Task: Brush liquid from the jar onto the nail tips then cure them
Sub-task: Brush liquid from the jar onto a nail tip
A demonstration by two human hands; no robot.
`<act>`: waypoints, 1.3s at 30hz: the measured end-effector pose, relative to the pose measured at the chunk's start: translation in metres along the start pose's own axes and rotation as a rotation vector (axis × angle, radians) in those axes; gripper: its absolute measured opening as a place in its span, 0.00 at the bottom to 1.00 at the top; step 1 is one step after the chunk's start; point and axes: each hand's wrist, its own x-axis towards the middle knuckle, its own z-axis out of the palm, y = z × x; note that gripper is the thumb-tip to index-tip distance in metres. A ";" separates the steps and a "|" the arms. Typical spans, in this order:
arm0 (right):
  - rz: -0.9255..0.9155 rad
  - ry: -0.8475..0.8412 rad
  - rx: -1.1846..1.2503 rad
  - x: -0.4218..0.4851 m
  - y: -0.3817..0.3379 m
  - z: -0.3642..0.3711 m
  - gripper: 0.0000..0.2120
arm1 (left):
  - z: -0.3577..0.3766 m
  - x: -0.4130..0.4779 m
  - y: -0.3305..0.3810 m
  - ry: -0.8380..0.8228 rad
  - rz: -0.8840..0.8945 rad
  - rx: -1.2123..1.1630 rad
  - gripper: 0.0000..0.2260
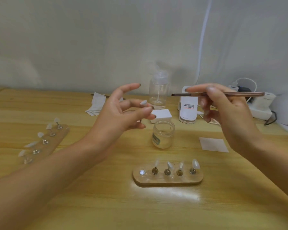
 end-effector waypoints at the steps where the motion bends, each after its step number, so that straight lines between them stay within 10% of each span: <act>1: -0.006 0.029 0.050 0.002 0.000 0.004 0.12 | 0.003 0.006 -0.003 0.029 0.004 -0.025 0.31; 39: 0.088 -0.139 0.050 -0.014 0.031 0.030 0.09 | -0.007 0.015 -0.045 0.027 0.066 0.093 0.19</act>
